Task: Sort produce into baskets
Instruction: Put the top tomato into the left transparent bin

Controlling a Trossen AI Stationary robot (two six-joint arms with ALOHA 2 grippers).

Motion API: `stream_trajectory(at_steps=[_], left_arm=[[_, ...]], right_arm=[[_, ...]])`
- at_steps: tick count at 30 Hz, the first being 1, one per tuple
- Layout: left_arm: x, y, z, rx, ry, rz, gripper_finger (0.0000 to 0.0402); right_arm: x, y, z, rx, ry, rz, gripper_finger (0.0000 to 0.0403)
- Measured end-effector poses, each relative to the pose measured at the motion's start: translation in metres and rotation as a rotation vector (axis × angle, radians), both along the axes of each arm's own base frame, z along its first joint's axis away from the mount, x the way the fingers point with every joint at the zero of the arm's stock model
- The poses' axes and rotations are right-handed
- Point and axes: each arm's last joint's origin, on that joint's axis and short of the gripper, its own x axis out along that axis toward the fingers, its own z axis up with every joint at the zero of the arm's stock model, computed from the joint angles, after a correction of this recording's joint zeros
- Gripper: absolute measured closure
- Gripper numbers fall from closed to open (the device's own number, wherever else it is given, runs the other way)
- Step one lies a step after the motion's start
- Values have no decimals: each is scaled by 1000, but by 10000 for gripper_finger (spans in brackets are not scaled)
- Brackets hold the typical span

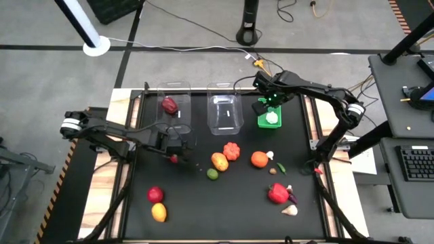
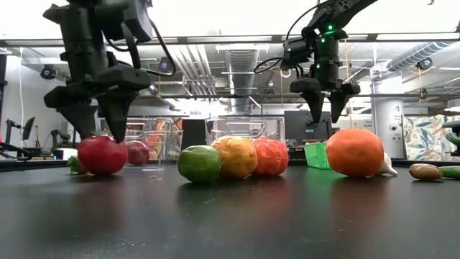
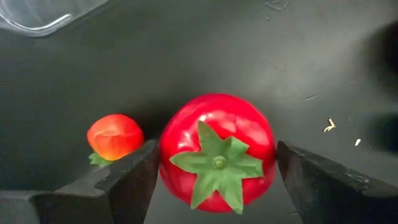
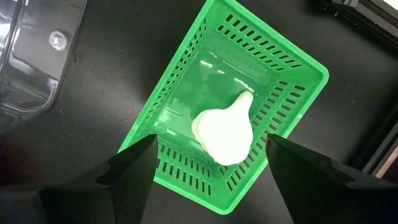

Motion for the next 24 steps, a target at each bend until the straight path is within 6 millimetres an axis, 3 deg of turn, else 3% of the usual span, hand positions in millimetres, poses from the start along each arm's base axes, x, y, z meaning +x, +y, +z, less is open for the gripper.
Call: stream_trajectory(at_steps=[24], left_arm=[[1, 0, -4, -2, -32, 38, 99]], right_arm=[[1, 0, 0, -4, -6, -8, 100]])
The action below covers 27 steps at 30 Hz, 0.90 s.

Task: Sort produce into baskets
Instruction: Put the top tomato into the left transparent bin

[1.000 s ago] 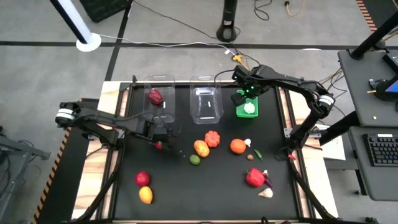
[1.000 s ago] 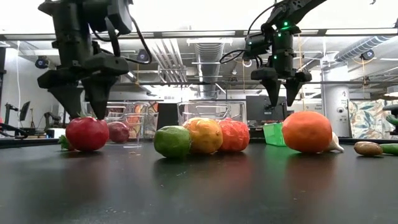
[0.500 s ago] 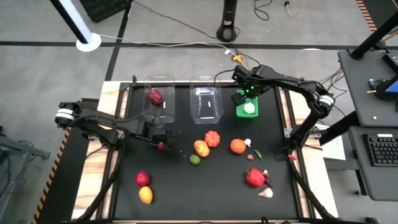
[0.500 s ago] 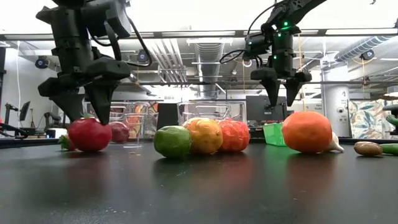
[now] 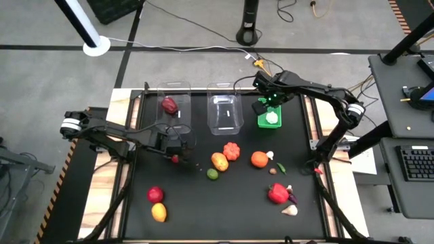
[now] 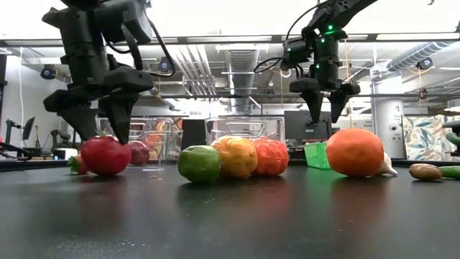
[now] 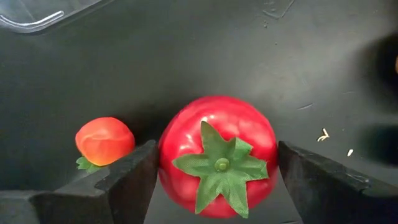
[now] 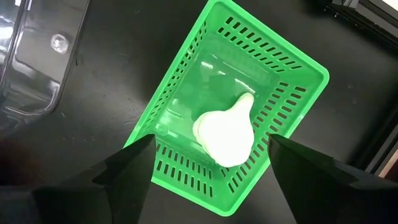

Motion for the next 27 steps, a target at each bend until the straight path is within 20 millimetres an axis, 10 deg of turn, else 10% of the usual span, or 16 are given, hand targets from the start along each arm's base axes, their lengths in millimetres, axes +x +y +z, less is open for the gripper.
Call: stream_trajectory(at_steps=[27], left_arm=[[12, -6, 4, -21, 57, -55, 111]], right_arm=[[1, 0, 0, 14, -20, 3, 92]])
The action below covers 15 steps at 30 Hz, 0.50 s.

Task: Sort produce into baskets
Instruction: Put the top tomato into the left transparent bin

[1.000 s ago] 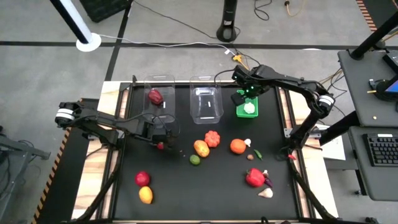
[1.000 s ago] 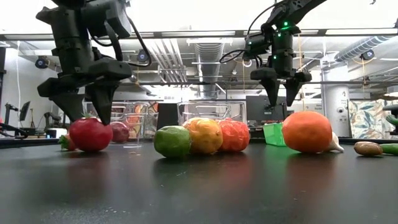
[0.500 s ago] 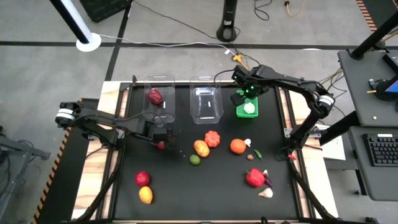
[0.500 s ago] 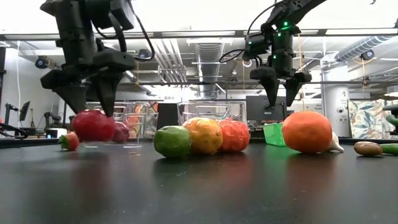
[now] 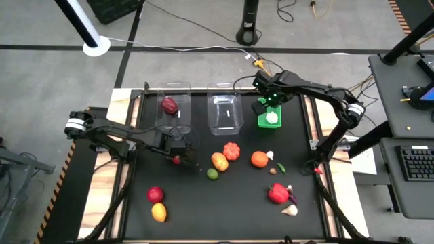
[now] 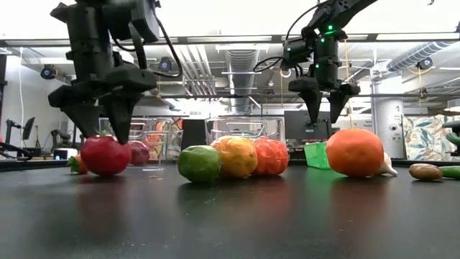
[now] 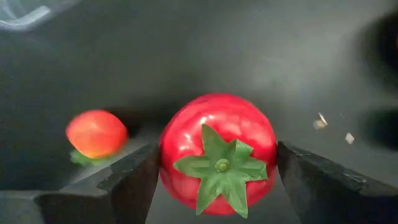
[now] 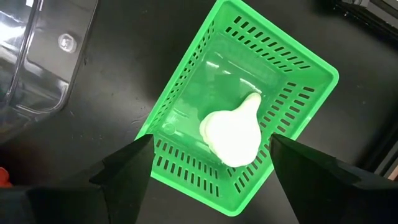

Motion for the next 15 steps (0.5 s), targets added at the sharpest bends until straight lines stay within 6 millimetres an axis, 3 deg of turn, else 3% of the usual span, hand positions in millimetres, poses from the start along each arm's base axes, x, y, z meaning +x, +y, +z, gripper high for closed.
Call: stream_trajectory(at_steps=[7, 15], left_arm=[[5, -4, 22, -56, -11, -136, 154], [4, -4, 64, -28, 2, -245, 163]], right_arm=[[0, 0, 0, 0, 0, 0, 95], [0, 0, 0, 0, -2, -7, 92]])
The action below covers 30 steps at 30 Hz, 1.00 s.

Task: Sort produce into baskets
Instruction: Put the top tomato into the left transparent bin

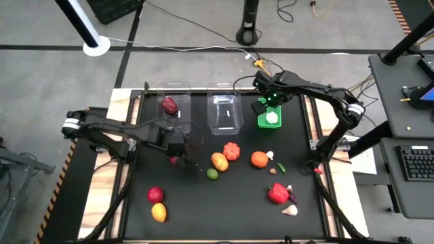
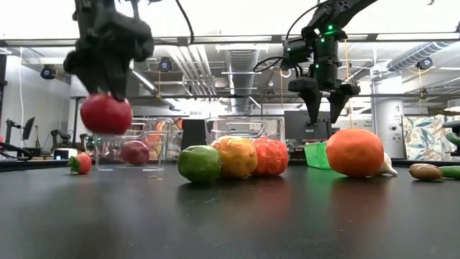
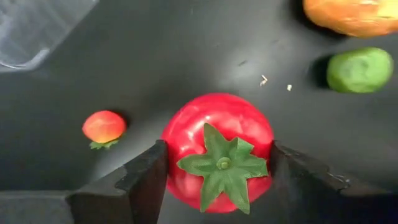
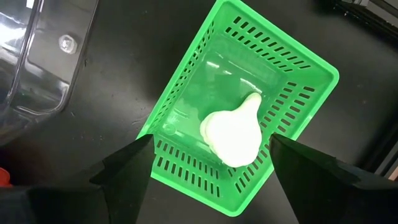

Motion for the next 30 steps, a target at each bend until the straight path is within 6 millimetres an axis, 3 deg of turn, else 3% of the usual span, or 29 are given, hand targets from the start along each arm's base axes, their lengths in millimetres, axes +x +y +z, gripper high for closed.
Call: stream_trajectory(at_steps=[8, 12, 16, 22, 26, 30], left_arm=[[-8, 10, 76, 141, -20, -73, 164], [-12, 31, 110, 263, -62, -63, 164], [-17, 65, 126, 343, -54, -54, 164], [-26, 130, 113, 353, -25, -47, 164], [-33, 169, 79, 260, -107, -15, 164], [-43, 186, 39, 160, -134, 52, 164]], right_arm=[[0, 0, 0, 1, -1, -5, 96], [0, 0, 0, 1, -2, -9, 92], [0, 0, 0, 2, -2, -11, 94], [0, 0, 0, 2, -3, -11, 95], [0, 0, 0, 3, -5, -21, 92], [0, 0, 0, 3, -5, -21, 95]])
